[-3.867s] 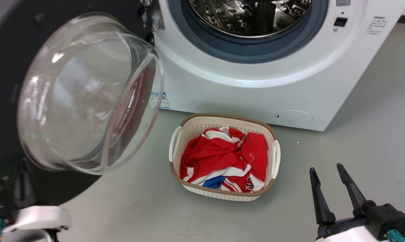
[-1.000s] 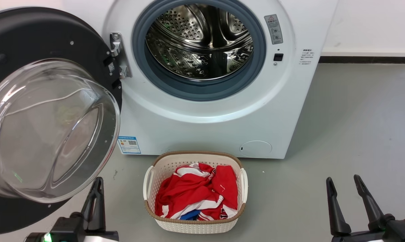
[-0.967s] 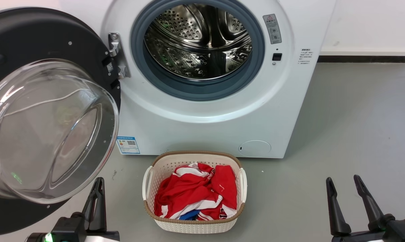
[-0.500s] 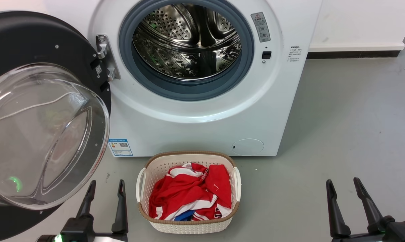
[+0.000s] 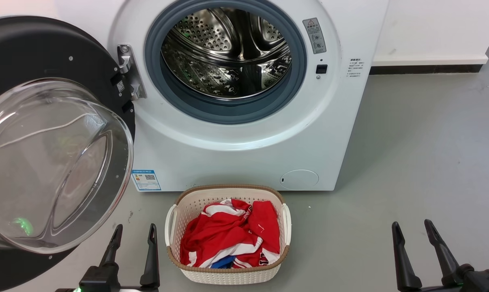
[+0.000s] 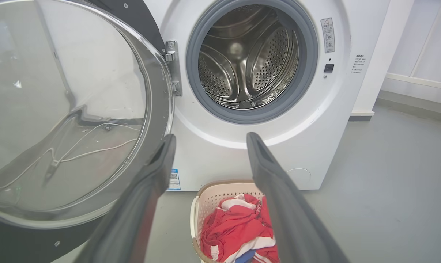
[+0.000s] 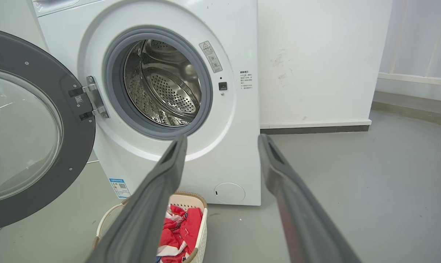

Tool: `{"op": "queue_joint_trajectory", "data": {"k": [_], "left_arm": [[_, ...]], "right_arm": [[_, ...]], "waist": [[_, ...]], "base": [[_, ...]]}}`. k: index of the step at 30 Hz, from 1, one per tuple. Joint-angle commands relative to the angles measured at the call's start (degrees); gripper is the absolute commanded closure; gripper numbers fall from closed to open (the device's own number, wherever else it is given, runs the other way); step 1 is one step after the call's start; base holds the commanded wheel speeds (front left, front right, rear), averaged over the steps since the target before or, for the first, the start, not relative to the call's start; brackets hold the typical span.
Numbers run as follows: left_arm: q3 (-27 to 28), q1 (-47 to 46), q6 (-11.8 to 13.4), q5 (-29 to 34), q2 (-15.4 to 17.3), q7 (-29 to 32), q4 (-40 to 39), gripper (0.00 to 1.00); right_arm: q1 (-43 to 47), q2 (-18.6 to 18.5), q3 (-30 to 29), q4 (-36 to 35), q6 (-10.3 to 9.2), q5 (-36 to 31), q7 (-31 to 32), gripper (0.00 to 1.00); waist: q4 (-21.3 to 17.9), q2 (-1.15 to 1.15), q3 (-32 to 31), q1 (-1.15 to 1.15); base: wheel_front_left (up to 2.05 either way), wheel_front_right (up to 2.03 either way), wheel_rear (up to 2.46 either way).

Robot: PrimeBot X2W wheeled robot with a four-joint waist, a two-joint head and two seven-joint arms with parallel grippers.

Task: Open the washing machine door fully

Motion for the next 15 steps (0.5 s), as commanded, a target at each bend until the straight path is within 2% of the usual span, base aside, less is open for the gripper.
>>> {"op": "queue_joint_trajectory", "data": {"k": [1, 3, 4, 8, 15], "left_arm": [[-0.08, 0.62, 0.32, -0.05, -0.11, 0.13, 0.21, 0.00], [-0.04, 0.50, 0.18, 0.25, -0.11, 0.13, 0.16, 0.00], [0.02, 0.01, 0.15, 0.11, 0.00, 0.00, 0.08, 1.00], [0.06, 0.49, 0.13, -0.14, -0.04, 0.02, 2.08, 1.00], [0.95, -1.10, -0.42, -8.27, -0.05, 2.31, 3.30, 1.00]], "right_arm": [[0.36, 0.19, 0.14, 0.11, -0.01, 0.24, -0.10, 0.00], [0.32, 0.19, 0.22, 0.10, -0.01, 0.30, -0.10, 0.00], [0.00, 0.01, 0.17, 0.03, 0.00, 0.01, 0.00, 1.00], [0.23, 0.00, 0.32, 1.87, 0.00, 0.08, 0.08, 1.00], [-1.22, -0.52, 0.44, 3.03, 0.00, 8.50, 1.46, 1.00]], "waist": [[0.02, 0.00, -0.04, 0.00], [0.05, 0.00, -0.05, 0.00], [0.05, 0.00, -0.06, 0.00], [0.05, 0.00, -0.06, 0.00], [0.08, 0.00, 0.08, 0.00]], "base": [[0.00, 0.00, 0.00], [0.00, 0.00, 0.00], [0.00, 0.00, 0.00], [0.00, 0.00, 0.00], [0.00, 0.00, 0.00]]}}
